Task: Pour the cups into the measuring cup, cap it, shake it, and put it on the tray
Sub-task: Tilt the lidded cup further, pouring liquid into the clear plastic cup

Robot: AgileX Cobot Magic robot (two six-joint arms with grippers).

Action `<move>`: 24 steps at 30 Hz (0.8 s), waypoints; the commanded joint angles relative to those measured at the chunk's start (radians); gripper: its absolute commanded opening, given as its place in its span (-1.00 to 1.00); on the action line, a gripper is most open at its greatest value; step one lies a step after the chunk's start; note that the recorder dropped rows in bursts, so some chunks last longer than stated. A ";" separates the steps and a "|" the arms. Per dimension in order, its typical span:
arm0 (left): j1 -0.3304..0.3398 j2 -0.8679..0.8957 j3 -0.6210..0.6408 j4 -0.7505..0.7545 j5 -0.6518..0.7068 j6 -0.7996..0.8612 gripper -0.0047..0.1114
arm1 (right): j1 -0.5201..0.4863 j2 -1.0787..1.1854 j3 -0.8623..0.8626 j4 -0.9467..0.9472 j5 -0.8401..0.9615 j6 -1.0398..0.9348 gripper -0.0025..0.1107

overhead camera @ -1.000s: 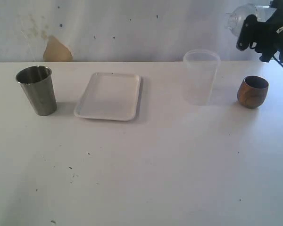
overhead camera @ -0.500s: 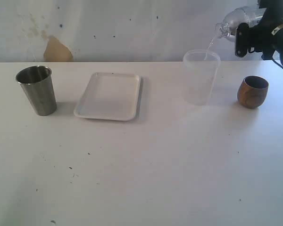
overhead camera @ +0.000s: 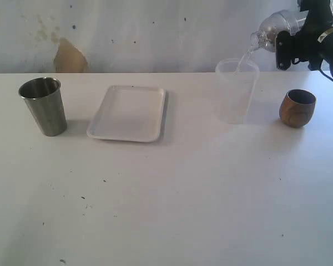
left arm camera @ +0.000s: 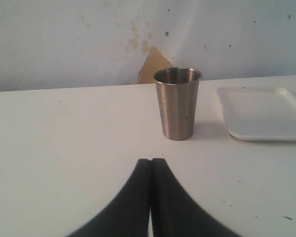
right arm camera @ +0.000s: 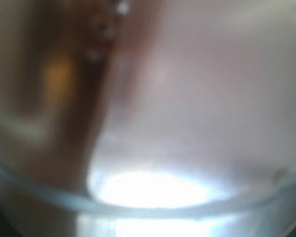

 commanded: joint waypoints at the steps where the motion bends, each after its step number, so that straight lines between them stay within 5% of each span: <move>1: -0.002 -0.005 0.005 -0.006 -0.006 0.000 -0.92 | -0.002 -0.013 -0.012 0.000 -0.076 -0.044 -0.96; 24: -0.002 -0.005 0.005 -0.006 -0.006 0.000 -0.92 | -0.002 -0.013 -0.012 -0.019 -0.094 -0.089 -0.96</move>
